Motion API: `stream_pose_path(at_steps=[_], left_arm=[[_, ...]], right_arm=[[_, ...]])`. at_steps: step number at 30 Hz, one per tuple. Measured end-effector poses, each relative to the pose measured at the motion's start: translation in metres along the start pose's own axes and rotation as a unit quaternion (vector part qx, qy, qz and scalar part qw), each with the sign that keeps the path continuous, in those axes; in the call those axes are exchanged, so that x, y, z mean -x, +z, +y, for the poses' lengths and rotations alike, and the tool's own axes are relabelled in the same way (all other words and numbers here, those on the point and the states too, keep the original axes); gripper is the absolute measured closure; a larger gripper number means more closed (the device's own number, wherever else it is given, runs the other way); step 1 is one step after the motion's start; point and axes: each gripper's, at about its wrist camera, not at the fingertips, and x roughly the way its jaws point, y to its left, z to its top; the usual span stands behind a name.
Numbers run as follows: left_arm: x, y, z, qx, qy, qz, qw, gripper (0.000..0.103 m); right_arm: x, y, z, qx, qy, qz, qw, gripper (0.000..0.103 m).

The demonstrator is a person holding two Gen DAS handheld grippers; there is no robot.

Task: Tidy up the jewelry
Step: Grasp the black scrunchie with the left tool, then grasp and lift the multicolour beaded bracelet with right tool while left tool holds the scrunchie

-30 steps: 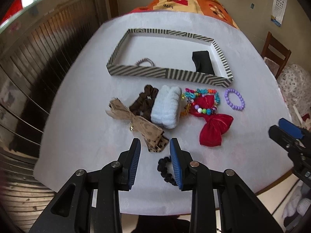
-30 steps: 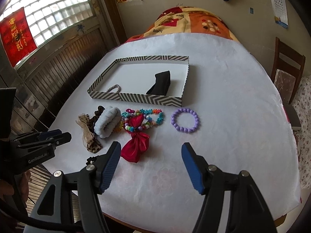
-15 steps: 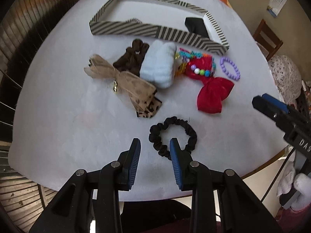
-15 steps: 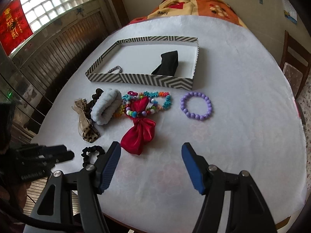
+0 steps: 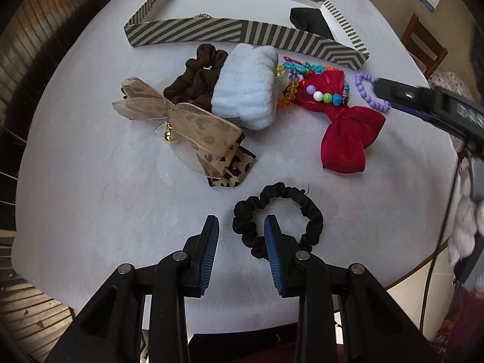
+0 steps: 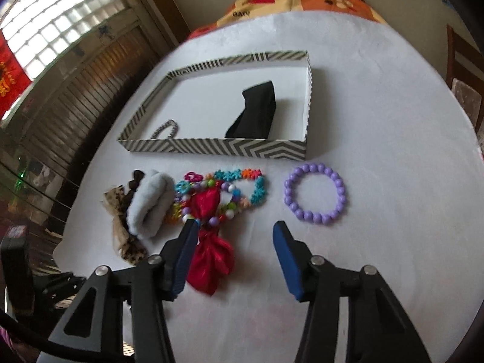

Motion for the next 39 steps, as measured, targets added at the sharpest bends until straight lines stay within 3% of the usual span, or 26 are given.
stream_pose_path(at_steps=[3, 10, 13, 15, 17, 18, 25, 30, 33, 37, 39], left_arm=[[-0.006, 0.001, 0.000, -0.002, -0.004, 0.009, 1.0000, 0.082], [-0.011, 0.005, -0.001, -0.011, -0.007, 0.011, 0.9999, 0.082], [-0.011, 0.006, 0.001, -0.012, -0.012, 0.009, 0.9998, 0.082], [-0.011, 0.007, 0.003, -0.008, -0.018, 0.007, 0.9998, 0.082], [-0.012, 0.010, 0.006, 0.003, -0.030, 0.006, 0.9995, 0.091], [-0.013, 0.012, 0.008, 0.005, -0.032, 0.009, 0.9995, 0.099], [0.003, 0.014, -0.001, -0.008, -0.033, -0.016, 0.9993, 0.103], [0.012, 0.017, -0.003, -0.012, -0.032, -0.026, 0.9991, 0.103], [0.013, 0.019, -0.005, -0.010, -0.032, -0.029, 0.9990, 0.103], [0.014, 0.015, -0.005, -0.009, -0.028, -0.029, 0.9991, 0.103], [0.014, 0.012, -0.003, -0.008, -0.026, -0.027, 0.9993, 0.103]], right_arm=[[-0.019, 0.004, -0.004, -0.014, 0.012, 0.021, 1.000, 0.060], [-0.049, 0.008, -0.002, -0.038, 0.060, 0.042, 0.997, 0.061], [-0.056, 0.006, -0.001, -0.042, 0.077, 0.045, 0.995, 0.080], [-0.052, 0.005, 0.000, -0.038, 0.075, 0.042, 0.996, 0.082], [-0.044, 0.006, 0.003, -0.030, 0.078, 0.035, 0.996, 0.089], [-0.040, 0.007, 0.004, -0.028, 0.080, 0.031, 0.996, 0.090], [0.004, 0.016, 0.006, -0.028, 0.107, -0.016, 0.994, 0.091], [0.022, 0.021, 0.004, -0.019, 0.099, -0.035, 0.994, 0.091], [0.017, 0.020, -0.004, -0.028, 0.087, -0.019, 0.996, 0.090], [0.001, 0.007, -0.002, -0.026, 0.082, 0.026, 0.996, 0.074], [-0.003, -0.001, 0.006, -0.009, 0.092, 0.040, 0.995, 0.072]])
